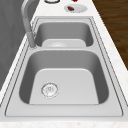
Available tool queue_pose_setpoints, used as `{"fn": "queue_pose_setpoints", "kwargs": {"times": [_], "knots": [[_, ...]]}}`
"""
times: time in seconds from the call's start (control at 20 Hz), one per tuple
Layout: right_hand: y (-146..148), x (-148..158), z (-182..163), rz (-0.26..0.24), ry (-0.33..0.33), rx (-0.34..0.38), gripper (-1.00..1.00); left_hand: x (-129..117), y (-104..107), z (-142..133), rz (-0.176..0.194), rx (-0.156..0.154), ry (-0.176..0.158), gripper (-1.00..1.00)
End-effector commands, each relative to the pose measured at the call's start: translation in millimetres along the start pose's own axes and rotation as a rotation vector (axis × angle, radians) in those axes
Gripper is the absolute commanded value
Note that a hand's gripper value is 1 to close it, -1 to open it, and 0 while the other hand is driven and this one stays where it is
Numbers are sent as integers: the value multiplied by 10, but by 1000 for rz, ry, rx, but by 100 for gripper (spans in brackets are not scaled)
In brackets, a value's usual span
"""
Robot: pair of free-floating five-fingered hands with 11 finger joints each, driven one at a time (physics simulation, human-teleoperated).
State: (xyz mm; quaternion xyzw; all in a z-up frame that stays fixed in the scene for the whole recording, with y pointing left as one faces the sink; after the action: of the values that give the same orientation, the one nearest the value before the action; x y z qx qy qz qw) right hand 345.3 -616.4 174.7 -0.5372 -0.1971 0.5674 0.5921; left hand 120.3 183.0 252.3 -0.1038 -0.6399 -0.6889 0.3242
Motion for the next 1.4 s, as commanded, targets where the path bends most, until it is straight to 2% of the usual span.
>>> {"fn": "queue_pose_setpoints", "kwargs": {"times": [0.0, 0.35, 0.75, 1.35], "knots": [[-239, -50, -20, 25, -10, 46, 100, 0, 0, 0, 0, 0, 0, 0], [-706, 31, 22, 46, -9, 87, 100, 0, 0, 0, 0, 0, 0, 0], [-1228, 293, 384, 73, -20, 100, 100, 0, 0, 0, 0, 0, 0, 0], [-1680, 830, 798, 25, -26, 95, 100, 0, 0, 0, 0, 0, 0, 0]]}}
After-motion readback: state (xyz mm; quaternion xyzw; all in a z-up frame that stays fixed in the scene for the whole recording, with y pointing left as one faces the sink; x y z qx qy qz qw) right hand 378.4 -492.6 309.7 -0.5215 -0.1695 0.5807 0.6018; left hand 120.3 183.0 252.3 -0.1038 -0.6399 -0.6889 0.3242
